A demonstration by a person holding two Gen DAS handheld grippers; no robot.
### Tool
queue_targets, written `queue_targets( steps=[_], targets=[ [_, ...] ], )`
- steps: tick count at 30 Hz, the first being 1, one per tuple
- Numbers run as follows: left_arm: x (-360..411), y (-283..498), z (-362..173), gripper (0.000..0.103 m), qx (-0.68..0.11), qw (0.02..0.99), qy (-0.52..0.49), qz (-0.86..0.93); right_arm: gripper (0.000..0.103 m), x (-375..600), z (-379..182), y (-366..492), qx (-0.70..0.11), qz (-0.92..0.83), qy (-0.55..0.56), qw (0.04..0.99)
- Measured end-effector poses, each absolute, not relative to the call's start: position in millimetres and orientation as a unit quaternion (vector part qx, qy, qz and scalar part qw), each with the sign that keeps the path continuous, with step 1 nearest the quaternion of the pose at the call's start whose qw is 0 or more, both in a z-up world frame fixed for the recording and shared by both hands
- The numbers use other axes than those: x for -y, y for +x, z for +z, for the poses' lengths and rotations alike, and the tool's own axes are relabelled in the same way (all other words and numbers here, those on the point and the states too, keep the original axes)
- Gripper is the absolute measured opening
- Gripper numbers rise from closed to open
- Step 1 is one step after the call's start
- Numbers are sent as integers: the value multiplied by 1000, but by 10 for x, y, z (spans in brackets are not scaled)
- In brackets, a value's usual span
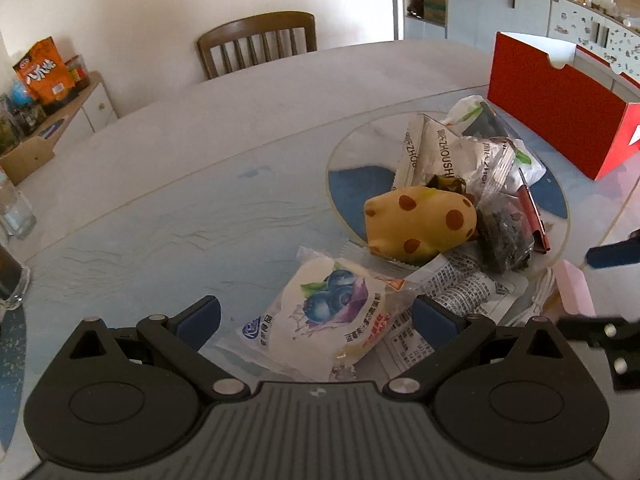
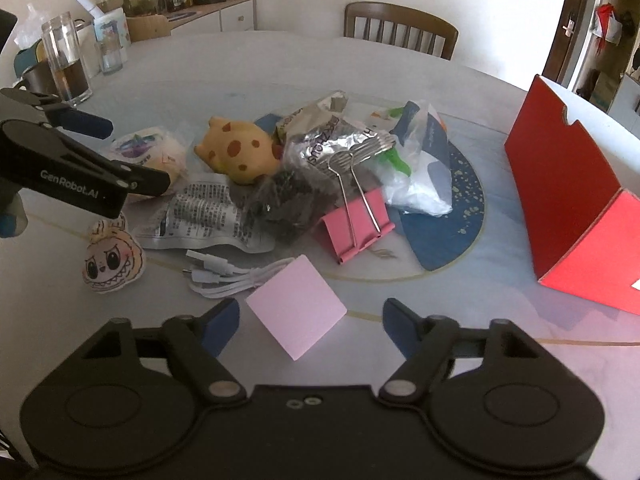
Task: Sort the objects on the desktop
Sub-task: 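Grasp the blueberry bread bag with left tool while right tool grasps pink sticky note, then carry the bread bag and pink note over into the red box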
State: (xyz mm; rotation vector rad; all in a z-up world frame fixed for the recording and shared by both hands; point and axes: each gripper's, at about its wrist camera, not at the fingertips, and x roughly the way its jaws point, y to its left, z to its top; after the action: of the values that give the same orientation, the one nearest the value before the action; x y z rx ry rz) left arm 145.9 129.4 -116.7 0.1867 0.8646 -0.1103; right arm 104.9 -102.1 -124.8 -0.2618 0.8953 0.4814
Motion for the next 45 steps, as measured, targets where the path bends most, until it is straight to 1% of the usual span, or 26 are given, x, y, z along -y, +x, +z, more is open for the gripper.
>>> queue_targets(
  steps=[1,2,7,12,14,16,17,21,26,35,45],
  targets=[
    [-1300,1465,-1173,102,-419,902,90,-56,63,1015,-1256,1066,-431,228,-124,864],
    [-1306,1469,-1177,99,-419,902,89,-58,58,1010,-1265,1085,-435,226,-123,863],
    [-1334,1498,-1206,90,-427,897,83,-74,57,994,-1268,1112,-437,220,-120,864],
    [-1354,1504,-1206,78,-429,896,77,-81,54,998,-1270,1127,-442,216,-115,863],
    [-1378,1495,-1200,70,-428,897,71,-83,52,999,-1268,1127,-444,214,-112,863],
    [-1398,1486,-1194,68,-427,898,64,-84,52,1008,-1267,1129,-446,212,-110,862],
    [-1408,1479,-1192,64,-427,898,60,-85,52,1009,-1265,1125,-448,210,-109,862],
    [-1429,1457,-1181,55,-424,899,52,-93,51,1019,-1248,1110,-450,201,-106,864],
    [-1459,1430,-1160,52,-424,899,44,-101,51,1050,-1177,1090,-446,186,-104,870],
    [-1487,1320,-954,52,-415,903,26,-107,51,1183,-963,968,-436,156,-83,882],
    [-1223,1242,-624,52,-404,906,26,-126,51,1400,-690,886,-430,143,-50,890]
  ],
)
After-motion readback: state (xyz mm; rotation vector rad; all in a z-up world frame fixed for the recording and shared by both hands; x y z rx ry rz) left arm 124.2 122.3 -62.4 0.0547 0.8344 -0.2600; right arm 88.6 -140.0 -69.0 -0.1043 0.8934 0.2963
